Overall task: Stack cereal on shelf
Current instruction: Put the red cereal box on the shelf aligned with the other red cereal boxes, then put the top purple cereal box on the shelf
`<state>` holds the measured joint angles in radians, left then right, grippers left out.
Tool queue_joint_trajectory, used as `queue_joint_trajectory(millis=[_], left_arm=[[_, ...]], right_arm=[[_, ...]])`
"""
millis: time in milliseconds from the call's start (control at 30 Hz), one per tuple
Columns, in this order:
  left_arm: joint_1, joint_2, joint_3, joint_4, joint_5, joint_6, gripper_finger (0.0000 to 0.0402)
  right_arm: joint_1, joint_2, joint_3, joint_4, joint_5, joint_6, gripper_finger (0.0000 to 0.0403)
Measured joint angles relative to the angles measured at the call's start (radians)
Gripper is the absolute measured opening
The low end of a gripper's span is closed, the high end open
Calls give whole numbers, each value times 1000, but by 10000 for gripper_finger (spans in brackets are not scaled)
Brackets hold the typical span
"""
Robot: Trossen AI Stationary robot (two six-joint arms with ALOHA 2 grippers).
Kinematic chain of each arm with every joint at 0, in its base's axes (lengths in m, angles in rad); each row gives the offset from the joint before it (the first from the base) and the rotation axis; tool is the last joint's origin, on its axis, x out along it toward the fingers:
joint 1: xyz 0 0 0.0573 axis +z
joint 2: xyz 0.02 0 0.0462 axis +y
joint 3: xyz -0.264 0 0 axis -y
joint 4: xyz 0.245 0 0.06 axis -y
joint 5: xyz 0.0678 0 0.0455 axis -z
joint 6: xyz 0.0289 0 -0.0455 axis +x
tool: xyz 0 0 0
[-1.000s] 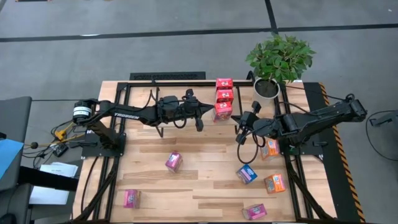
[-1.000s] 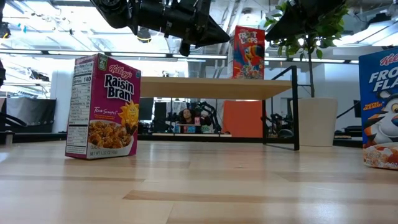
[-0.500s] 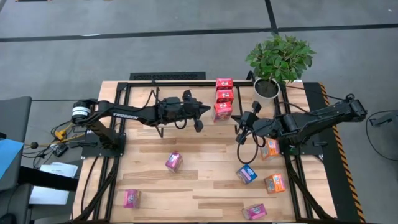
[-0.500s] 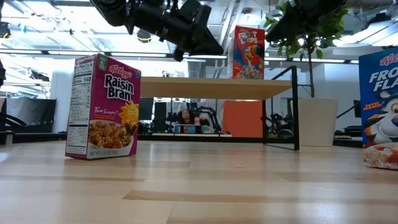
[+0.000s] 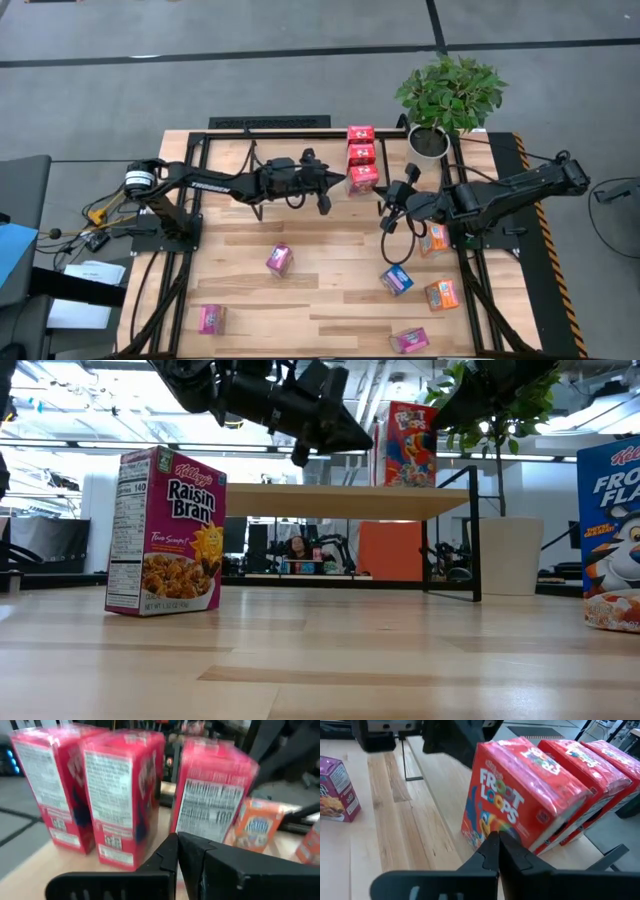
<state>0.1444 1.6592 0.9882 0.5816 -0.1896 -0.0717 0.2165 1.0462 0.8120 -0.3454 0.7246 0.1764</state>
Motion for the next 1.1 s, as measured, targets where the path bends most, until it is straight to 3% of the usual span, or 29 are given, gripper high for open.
queue_joint_trajectory(millis=[433,567,700,833,967,1100], left_arm=[[0,1,12,-45,-55,40,0],[-5,-60,13,-192,8,43,0],[-44,-174,13,-445,165,85,0],[-122,-306,13,-704,256,73,7],[-256,-416,13,-888,249,51,44],[-400,-485,13,-978,172,-26,112]], right_arm=[[8,0,0,-49,2,24,33],[40,0,0,-69,-3,41,22],[100,0,0,-115,-39,90,19],[153,0,0,-173,-110,174,37],[196,1,0,-218,-133,238,64],[217,1,0,-233,-136,268,99]])
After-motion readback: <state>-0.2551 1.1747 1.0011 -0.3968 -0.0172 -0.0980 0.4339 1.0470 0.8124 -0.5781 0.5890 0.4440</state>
